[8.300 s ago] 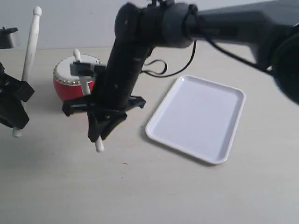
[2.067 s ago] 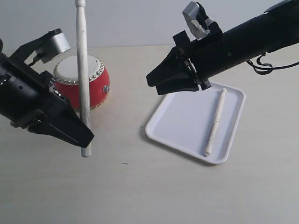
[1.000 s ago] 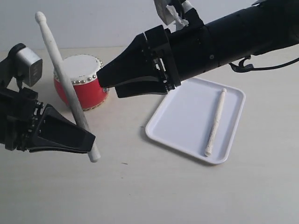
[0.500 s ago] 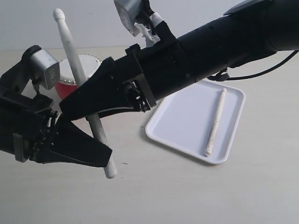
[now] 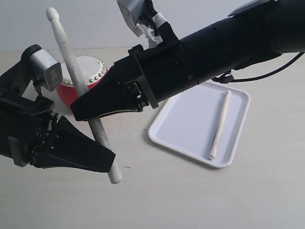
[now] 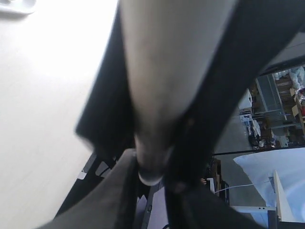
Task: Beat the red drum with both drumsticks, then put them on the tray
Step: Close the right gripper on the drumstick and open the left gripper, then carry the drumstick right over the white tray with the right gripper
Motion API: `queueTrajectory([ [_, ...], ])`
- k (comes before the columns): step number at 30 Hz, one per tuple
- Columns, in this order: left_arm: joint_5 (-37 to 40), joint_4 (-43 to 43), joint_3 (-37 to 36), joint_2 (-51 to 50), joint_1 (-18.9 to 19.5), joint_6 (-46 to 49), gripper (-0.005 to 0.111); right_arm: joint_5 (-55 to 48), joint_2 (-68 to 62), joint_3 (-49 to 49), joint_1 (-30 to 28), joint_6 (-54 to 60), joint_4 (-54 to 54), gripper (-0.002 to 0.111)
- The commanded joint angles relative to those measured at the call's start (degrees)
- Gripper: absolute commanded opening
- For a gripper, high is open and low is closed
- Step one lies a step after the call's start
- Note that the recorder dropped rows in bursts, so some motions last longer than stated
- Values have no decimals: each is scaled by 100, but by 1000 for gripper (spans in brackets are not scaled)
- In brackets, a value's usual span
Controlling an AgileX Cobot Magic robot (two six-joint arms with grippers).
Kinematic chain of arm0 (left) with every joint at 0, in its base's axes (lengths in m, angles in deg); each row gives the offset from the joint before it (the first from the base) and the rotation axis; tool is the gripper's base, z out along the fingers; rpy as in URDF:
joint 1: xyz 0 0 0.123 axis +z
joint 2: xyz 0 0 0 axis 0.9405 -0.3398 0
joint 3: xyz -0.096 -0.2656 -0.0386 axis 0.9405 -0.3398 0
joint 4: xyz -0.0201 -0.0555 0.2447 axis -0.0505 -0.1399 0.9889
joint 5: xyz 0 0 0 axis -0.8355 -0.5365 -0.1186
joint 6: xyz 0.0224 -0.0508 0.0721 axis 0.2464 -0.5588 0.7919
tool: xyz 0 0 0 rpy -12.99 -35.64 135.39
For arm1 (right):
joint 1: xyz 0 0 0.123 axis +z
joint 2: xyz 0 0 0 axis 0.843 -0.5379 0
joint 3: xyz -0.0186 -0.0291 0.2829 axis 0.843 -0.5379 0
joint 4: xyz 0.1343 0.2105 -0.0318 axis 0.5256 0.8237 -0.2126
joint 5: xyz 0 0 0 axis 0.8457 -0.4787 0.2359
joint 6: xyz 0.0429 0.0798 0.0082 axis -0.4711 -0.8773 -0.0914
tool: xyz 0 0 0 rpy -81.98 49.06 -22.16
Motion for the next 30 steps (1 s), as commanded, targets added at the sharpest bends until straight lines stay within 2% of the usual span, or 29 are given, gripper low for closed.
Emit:
queueTrajectory([
  [1, -110, -54, -8, 29, -30, -32, 0, -164, 30, -1, 10, -2, 133, 0],
  [2, -110, -70, -8, 29, -30, -32, 1, -164, 30, -1, 10, -2, 133, 0],
  [4, -110, -156, -8, 29, -30, -32, 14, -164, 30, -1, 10, -2, 133, 0],
  [5, -110, -168, -8, 29, -30, -32, 31, -164, 30, -1, 10, -2, 133, 0],
  [6, -110, -168, -8, 29, -30, -32, 42, -164, 40, -1, 10, -2, 133, 0],
  [7, -110, -168, -8, 29, -30, -32, 65, -164, 40, -1, 10, -58, 122, 0],
  [9, -110, -168, -8, 29, -17, -32, 86, -164, 40, -1, 10, -205, 122, 0],
  [11, -110, -115, -8, 29, -5, -32, 95, -24, 40, -1, 10, -516, 111, 0],
  [12, -110, -71, -8, 29, -5, -32, 94, 165, 40, 10, 10, -715, 33, 0],
  [15, -110, 218, -8, 29, -5, -271, 72, 1047, 40, 10, -150, -1519, -360, 0],
  [21, -110, 689, -8, 29, -5, -598, 40, 2501, 40, 10, -574, -2810, -598, 0],
  [24, -110, 771, -8, 29, -5, -646, 20, 3270, 40, 10, -749, -3689, -858, 0],
  [26, -110, 771, -8, 29, -5, -646, 2, 3753, 40, 10, -805, -4342, -1212, 0],
  [30, -110, 801, -8, 29, -5, -781, 0, 4190, -1, 10, -805, -5122, -1780, 0],
])
